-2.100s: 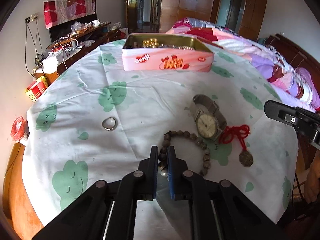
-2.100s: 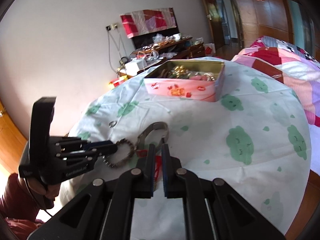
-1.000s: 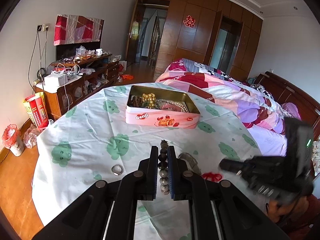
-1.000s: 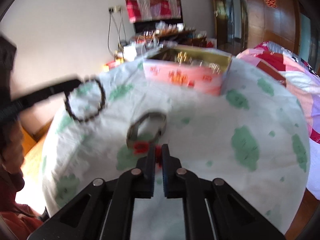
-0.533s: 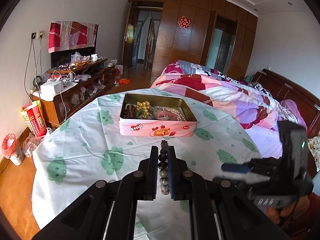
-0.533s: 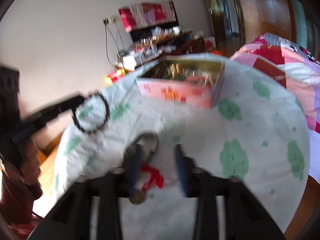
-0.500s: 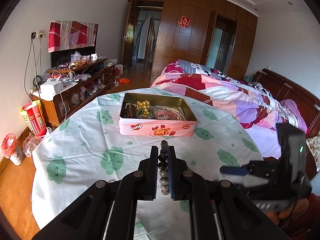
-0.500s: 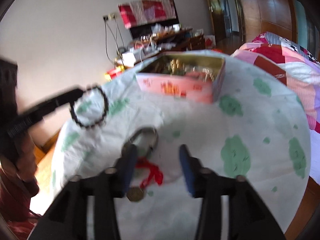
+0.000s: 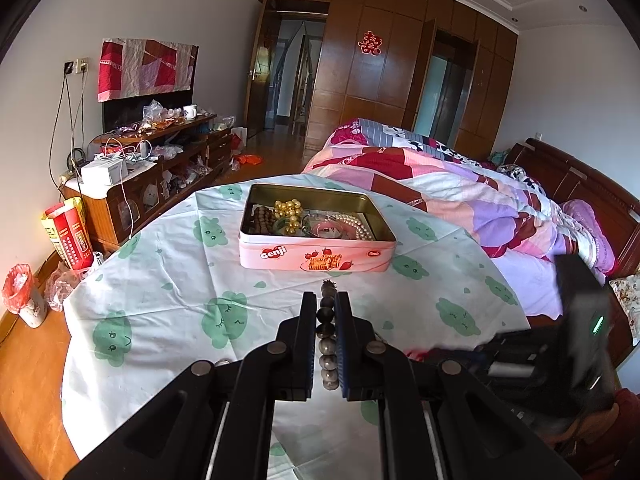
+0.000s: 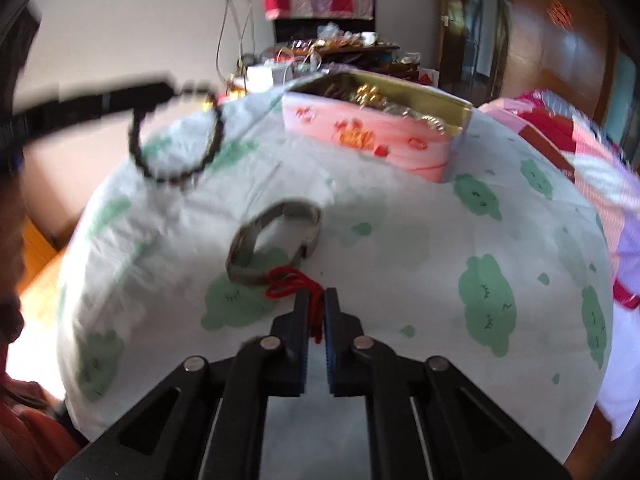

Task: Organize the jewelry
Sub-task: 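Carry the bracelet and charm into the pink tin and open both tools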

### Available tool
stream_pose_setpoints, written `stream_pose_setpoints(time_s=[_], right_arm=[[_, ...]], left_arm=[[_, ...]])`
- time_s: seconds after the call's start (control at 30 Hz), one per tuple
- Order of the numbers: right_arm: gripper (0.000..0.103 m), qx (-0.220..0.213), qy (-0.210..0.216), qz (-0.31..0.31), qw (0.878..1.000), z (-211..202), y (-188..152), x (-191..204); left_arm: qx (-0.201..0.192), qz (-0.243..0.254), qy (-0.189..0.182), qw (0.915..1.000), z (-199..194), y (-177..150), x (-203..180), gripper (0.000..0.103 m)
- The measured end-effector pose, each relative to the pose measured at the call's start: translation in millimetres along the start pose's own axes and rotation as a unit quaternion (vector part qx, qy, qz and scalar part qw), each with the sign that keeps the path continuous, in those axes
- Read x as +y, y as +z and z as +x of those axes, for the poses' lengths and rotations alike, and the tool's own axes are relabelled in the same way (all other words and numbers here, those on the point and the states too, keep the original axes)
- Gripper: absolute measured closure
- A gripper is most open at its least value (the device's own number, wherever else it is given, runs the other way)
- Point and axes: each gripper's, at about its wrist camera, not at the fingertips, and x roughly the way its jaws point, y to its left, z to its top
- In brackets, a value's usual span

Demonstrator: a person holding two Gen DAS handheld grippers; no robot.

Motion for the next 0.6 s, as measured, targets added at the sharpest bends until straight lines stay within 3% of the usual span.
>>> stream_pose_setpoints(time_s=[0.2,0.6], right_arm=[[0.094,-0.07,0.038,0.066,0.995,-39,29,-29],[0.094,-0.137,0.031,0.088,0.986,-49,80,-50]], left_arm=[[-0.008,-0.002,-0.006,0.9999,2,6,0,0.095],[-0.024,0.006,-0.019,0.9995,27,36,-7,0.095]])
